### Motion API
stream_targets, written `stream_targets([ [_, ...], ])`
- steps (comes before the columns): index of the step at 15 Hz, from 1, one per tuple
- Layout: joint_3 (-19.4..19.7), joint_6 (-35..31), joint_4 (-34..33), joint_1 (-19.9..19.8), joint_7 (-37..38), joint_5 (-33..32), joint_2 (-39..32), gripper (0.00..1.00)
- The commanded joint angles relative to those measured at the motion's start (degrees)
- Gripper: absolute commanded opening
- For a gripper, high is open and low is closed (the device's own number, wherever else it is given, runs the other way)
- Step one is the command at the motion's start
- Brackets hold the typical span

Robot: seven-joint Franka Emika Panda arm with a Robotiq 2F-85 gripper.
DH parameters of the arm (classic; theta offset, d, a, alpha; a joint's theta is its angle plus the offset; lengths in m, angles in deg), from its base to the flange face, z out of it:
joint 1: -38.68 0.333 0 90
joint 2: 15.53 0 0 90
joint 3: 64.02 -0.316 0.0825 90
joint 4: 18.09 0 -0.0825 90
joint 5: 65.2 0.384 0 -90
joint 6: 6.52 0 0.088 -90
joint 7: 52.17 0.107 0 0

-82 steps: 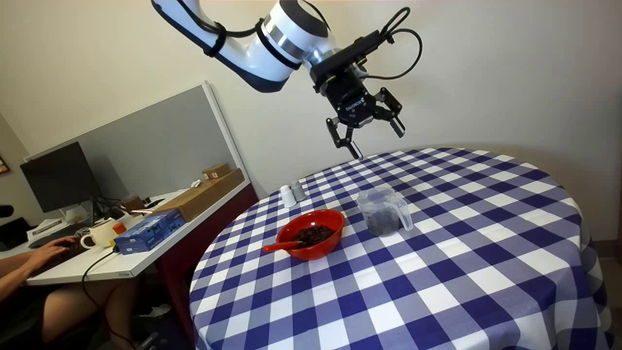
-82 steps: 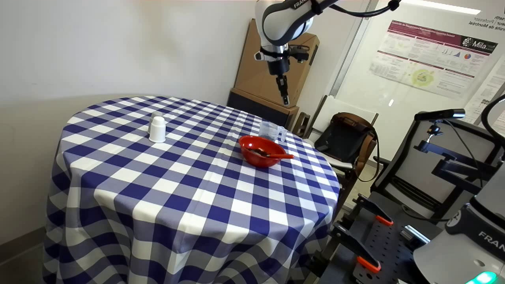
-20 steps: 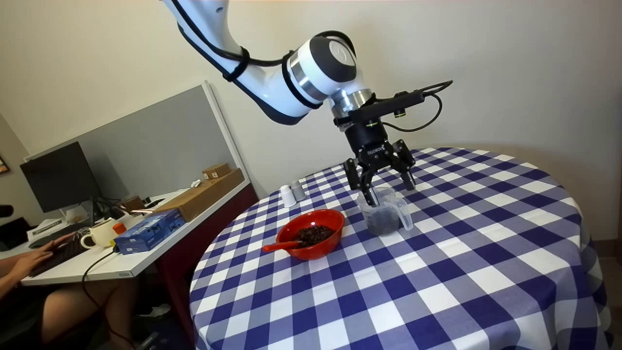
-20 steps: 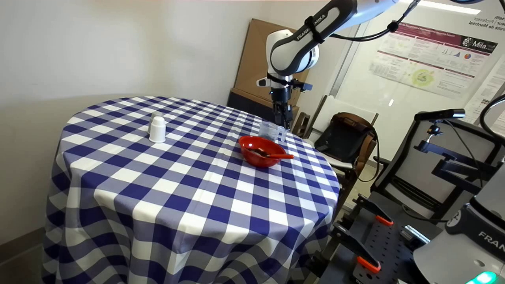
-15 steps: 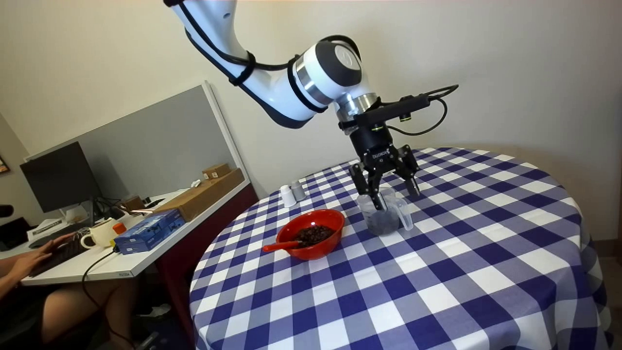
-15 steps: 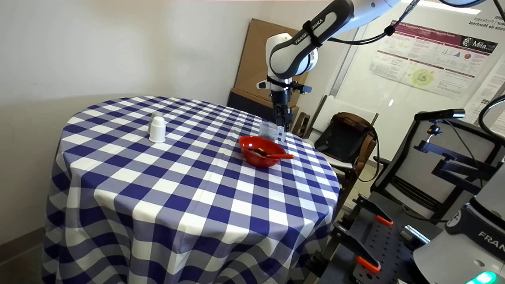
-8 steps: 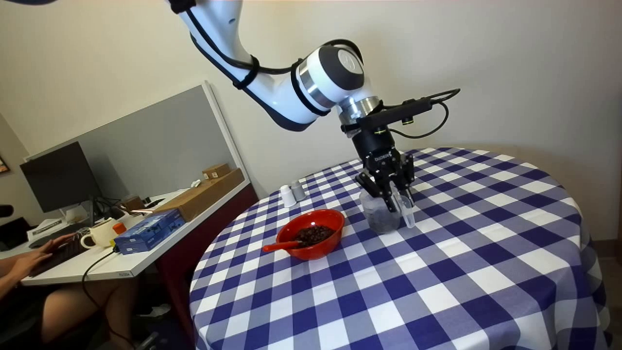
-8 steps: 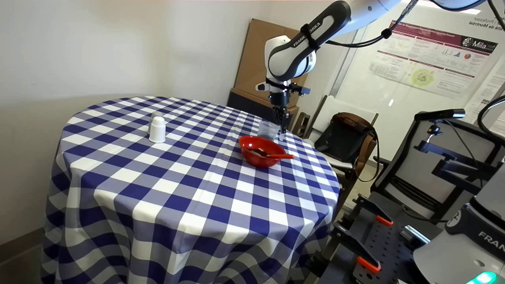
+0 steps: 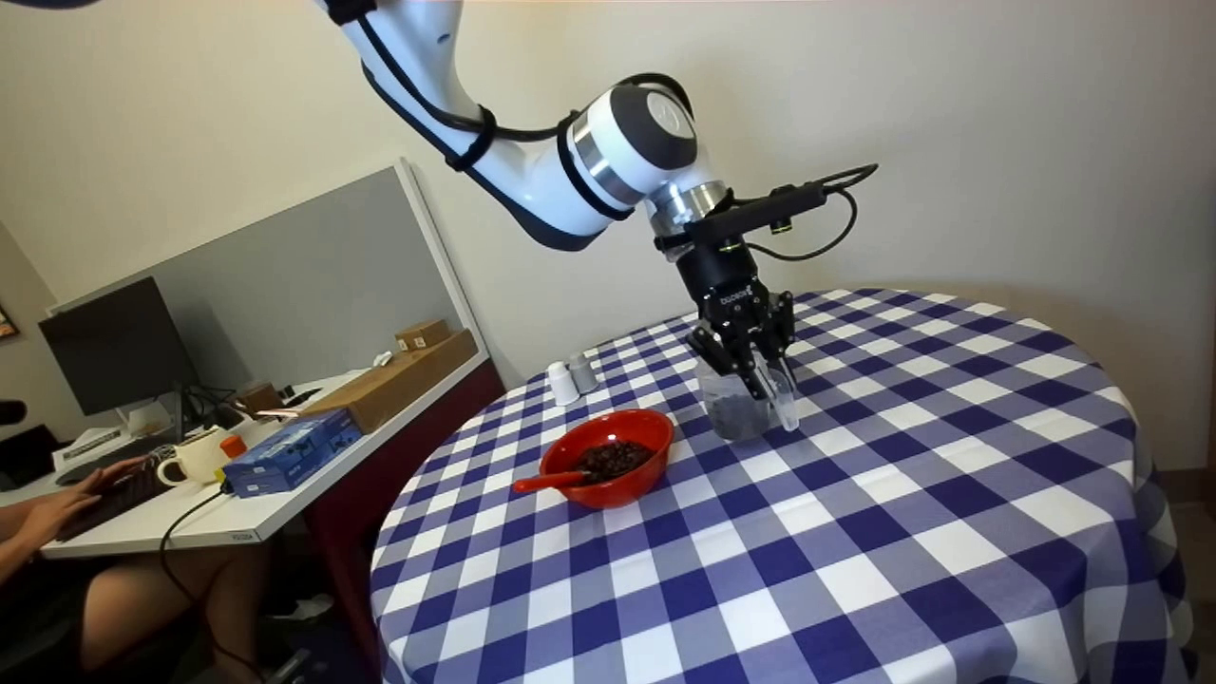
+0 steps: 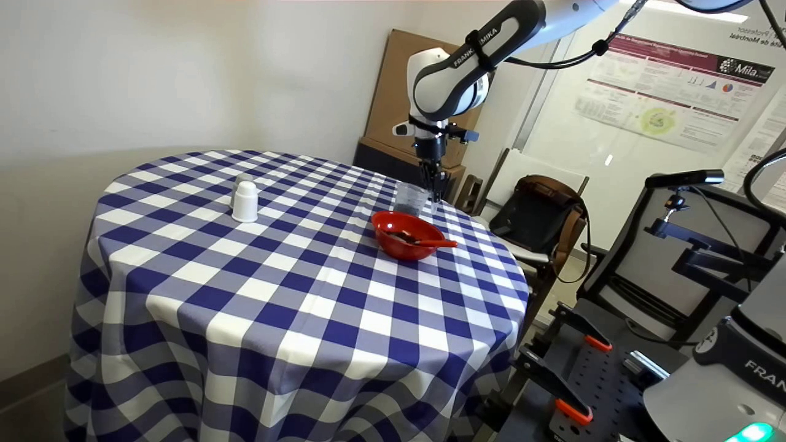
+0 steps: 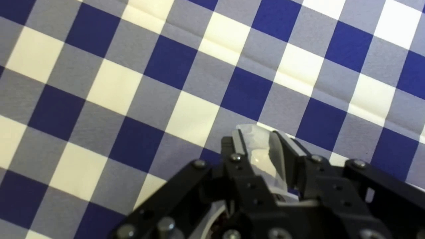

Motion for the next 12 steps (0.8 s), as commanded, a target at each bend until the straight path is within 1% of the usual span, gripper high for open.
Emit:
stream_targets([
  [1, 1.33, 1.23, 1.02, 3.53, 1.17, -3.92, 3.98, 0.12],
  [4, 2.58, 3.00, 1.68, 7.74, 3.86, -10.85, 8.23, 0.12],
  [6, 2.44, 4.99, 2.05, 10.21, 5.62, -15.76, 11.01, 0.12],
  [10, 0.14, 10.71, 3.86, 14.53, 9.12, -25.05, 15.90, 0.12],
  [12, -1.68, 13.06, 5.56, 16.17, 10.73, -28.36, 17.44, 0.12],
])
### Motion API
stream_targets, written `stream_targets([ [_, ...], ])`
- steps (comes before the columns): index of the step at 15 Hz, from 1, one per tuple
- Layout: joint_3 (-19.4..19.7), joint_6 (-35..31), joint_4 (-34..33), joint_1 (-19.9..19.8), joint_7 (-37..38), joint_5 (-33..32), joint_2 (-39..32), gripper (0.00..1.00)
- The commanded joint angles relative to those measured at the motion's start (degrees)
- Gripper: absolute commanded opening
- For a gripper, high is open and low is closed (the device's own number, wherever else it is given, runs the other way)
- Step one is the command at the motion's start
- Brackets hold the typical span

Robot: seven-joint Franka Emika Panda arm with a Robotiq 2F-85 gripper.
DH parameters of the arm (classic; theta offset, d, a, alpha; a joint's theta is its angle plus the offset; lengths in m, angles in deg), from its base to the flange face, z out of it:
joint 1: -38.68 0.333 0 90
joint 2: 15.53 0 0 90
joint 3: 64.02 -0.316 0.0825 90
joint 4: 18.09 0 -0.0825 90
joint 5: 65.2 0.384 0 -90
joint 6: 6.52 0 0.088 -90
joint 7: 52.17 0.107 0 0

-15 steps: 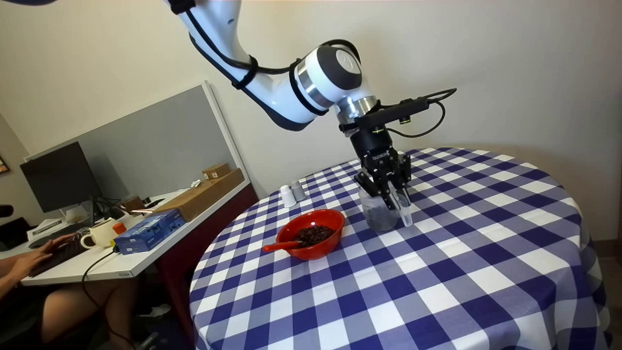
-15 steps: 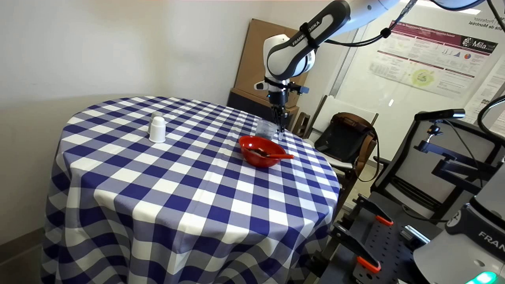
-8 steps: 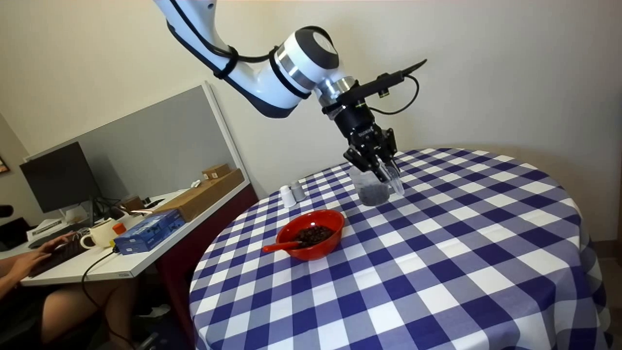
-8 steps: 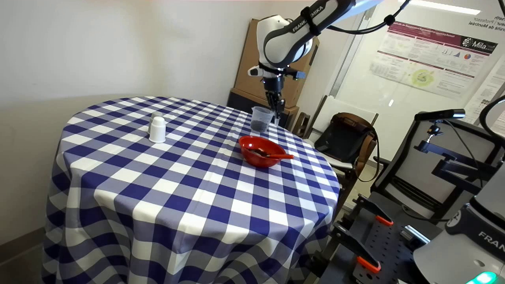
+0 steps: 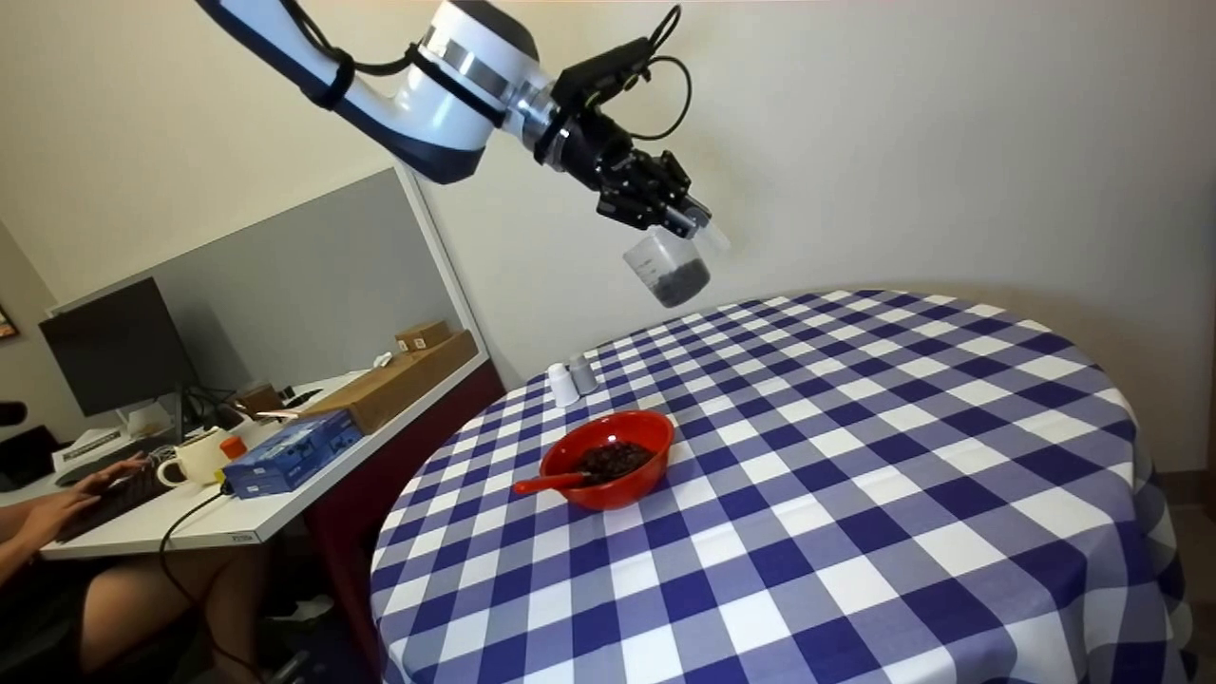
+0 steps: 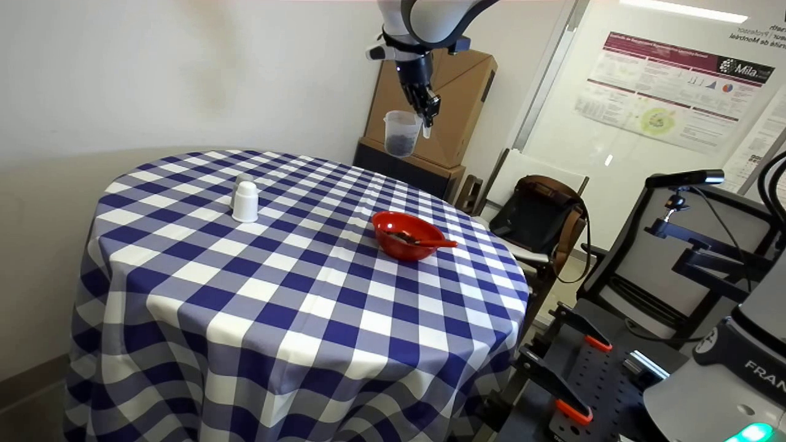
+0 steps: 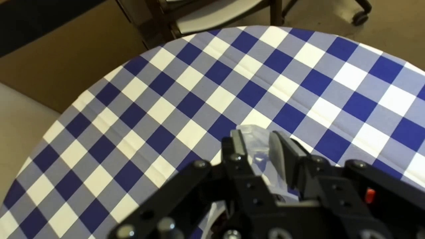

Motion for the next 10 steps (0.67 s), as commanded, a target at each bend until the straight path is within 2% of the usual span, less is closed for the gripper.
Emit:
stream_targets([
  [1, -2.71, 4.14, 4.72, 2.89, 3.90, -6.58, 4.15, 0.12],
  [6, -6.51, 8.97, 9.05, 5.12, 8.98, -11.94, 4.23, 0.12],
  [10, -7.93, 12.30, 12.47, 5.64, 12.76, -15.73, 4.03, 0.12],
])
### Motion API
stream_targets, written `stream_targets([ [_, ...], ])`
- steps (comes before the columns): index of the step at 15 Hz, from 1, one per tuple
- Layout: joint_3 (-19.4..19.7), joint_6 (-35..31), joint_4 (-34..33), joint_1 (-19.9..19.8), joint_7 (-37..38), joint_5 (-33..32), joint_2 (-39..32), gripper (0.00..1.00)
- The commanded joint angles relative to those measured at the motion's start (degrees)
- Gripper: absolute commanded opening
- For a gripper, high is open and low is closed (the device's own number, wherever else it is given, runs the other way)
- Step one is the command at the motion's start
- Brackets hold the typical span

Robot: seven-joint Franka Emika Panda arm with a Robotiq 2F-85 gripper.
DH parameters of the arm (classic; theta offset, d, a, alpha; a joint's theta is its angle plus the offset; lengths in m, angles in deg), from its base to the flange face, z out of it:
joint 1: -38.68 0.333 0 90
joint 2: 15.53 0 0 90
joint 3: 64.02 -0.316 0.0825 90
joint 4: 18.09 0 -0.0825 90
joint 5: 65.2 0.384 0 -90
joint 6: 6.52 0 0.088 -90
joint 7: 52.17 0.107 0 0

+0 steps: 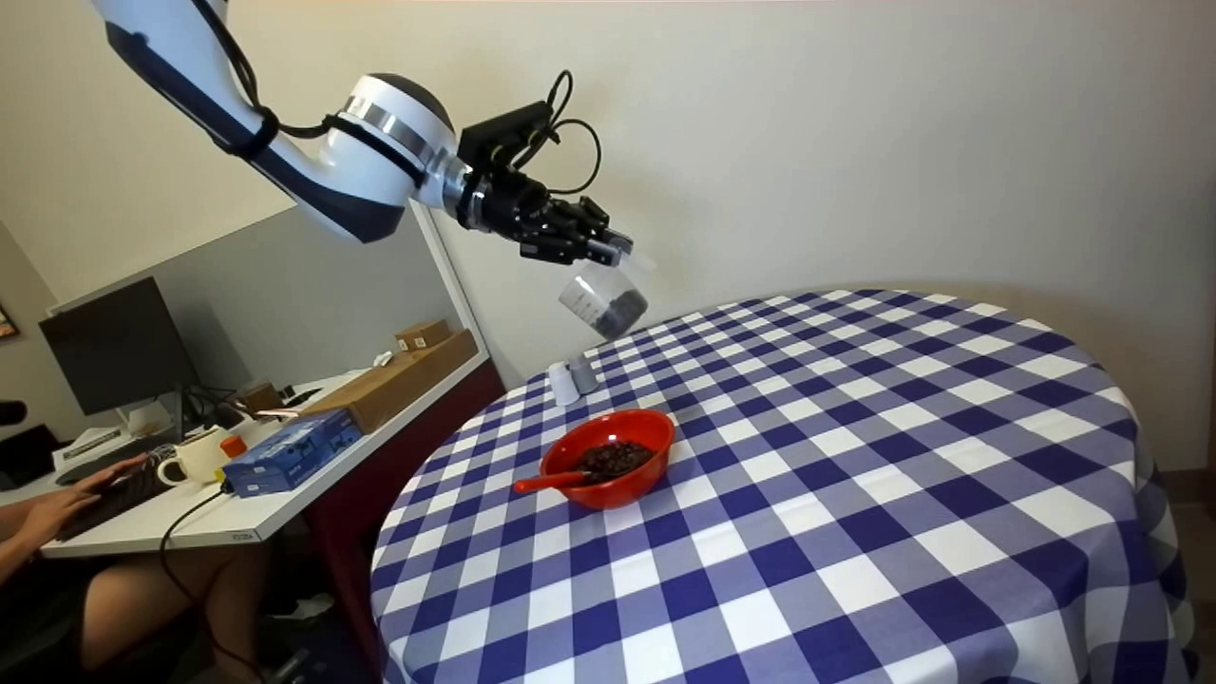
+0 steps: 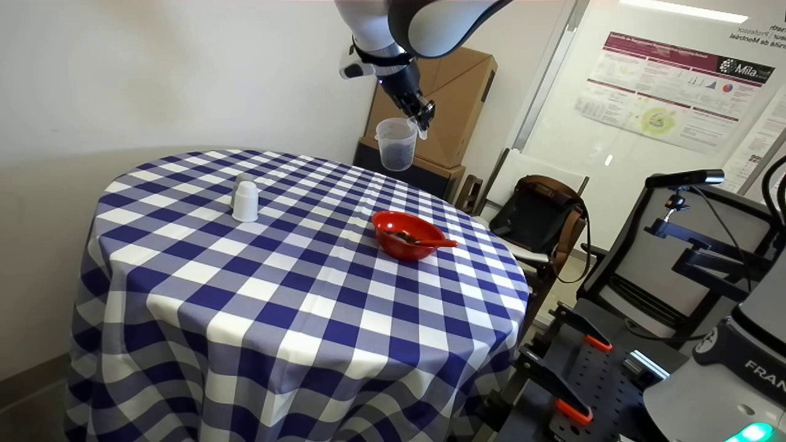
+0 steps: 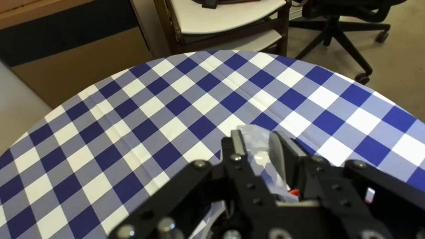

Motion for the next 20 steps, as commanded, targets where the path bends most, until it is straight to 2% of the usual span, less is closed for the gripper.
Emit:
stream_targets([
  [1, -1.20, 3.50, 4.21, 0.34, 3.58, -4.46, 1.30, 0.12],
  [12, -3.93, 15.51, 12.17, 2.59, 12.92, -18.92, -1.41, 0.12],
  [20, -4.39, 25.22, 13.14, 4.13, 18.08, -26.85, -6.26, 0.12],
])
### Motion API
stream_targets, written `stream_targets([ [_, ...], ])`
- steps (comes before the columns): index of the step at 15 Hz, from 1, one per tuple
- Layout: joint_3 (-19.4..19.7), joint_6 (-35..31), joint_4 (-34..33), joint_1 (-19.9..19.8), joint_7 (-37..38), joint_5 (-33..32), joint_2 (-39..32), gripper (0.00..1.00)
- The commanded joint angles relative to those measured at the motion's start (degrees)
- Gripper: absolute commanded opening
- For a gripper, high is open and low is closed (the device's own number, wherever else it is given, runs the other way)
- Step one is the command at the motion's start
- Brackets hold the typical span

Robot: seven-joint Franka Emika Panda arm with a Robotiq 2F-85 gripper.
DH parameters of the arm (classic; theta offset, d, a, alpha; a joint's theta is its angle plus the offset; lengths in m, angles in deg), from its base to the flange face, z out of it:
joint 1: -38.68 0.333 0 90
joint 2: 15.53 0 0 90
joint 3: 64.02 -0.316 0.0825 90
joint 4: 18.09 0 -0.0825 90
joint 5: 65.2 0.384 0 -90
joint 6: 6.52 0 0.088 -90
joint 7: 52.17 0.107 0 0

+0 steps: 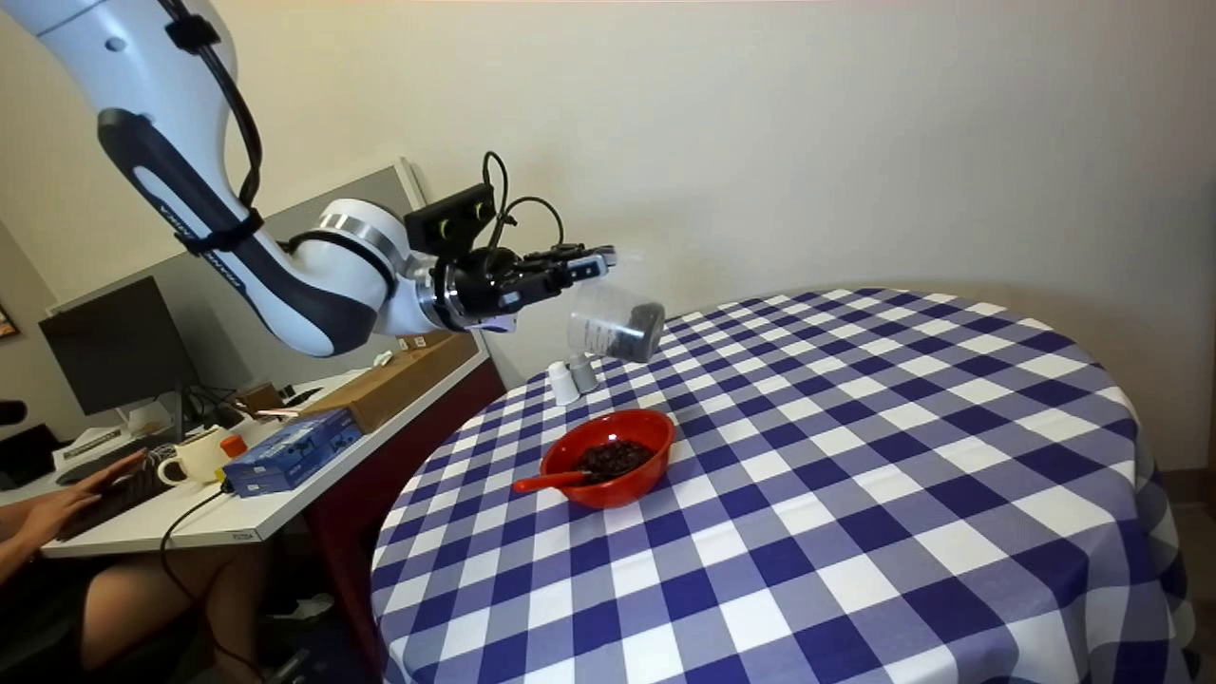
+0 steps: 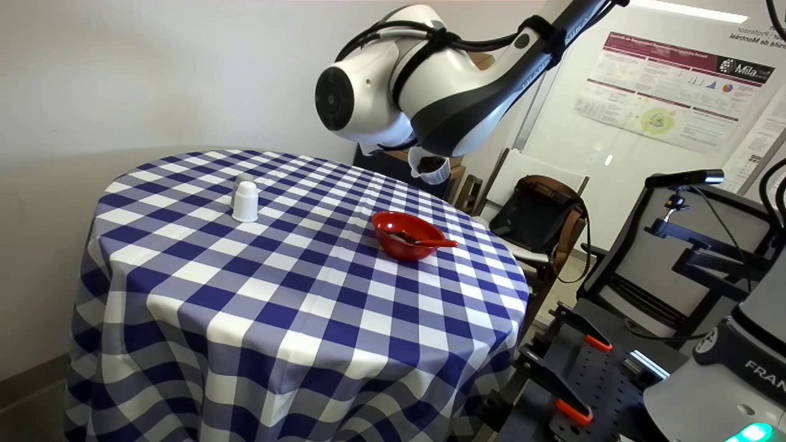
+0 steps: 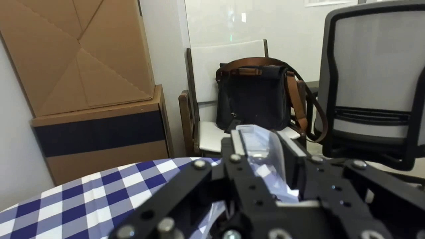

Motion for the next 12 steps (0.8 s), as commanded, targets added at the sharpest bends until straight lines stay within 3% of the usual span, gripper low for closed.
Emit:
stream_targets([
  [1, 0.00, 5.74, 0.22, 0.98, 3.27, -4.84, -2.46, 0.12],
  [12, -0.47, 14.25, 0.18, 2.05, 6.04, -11.64, -6.96, 0.12],
])
